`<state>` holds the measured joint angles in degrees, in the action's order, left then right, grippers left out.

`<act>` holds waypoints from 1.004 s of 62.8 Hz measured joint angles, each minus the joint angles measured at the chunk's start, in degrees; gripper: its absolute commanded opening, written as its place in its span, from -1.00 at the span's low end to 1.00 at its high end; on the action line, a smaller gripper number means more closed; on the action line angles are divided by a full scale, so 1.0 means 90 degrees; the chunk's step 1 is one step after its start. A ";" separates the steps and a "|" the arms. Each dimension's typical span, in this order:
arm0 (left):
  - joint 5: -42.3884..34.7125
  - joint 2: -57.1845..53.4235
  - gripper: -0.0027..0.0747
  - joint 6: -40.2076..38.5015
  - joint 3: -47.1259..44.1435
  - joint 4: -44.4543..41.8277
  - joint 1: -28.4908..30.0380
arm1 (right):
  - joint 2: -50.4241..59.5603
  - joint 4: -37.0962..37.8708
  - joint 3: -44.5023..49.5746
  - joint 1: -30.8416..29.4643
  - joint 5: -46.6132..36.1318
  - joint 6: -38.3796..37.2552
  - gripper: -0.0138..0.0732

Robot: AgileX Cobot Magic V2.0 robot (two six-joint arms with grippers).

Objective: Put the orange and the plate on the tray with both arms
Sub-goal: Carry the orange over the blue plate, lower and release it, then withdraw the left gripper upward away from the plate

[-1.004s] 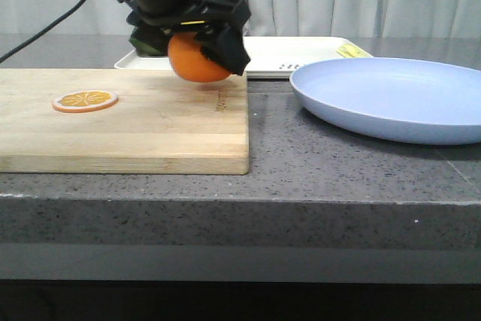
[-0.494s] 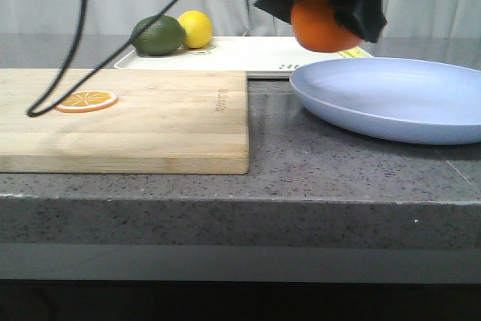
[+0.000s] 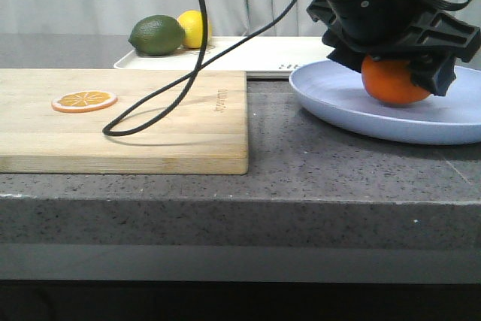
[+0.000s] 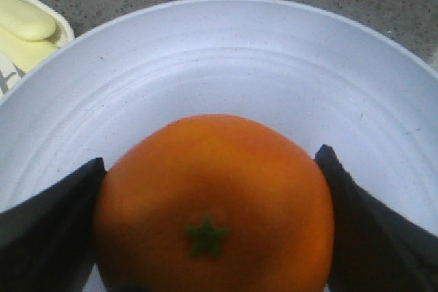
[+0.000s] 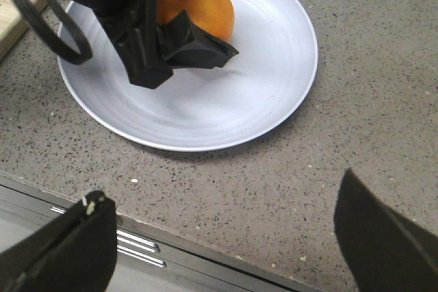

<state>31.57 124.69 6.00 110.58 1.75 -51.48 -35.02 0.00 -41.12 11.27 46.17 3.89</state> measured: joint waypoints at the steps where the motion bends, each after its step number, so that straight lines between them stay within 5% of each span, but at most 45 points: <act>1: 0.0000 0.0010 0.57 0.0000 0.0001 0.0010 0.0000 | 0.0000 0.0000 0.0000 0.0000 0.0000 0.0000 0.81; 33: 0.0577 -0.0222 0.68 -0.0132 0.0289 0.0186 0.0000 | 0.0000 0.0000 0.0000 0.0000 0.0000 0.0000 0.81; 63: 0.1533 -0.2602 0.67 -0.0450 -0.0379 -0.0008 0.0270 | 0.0000 0.0000 0.0000 0.0000 0.0000 0.0000 0.81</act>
<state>45.36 101.27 1.95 107.17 1.67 -49.05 -35.02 0.00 -41.12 11.27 46.17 3.89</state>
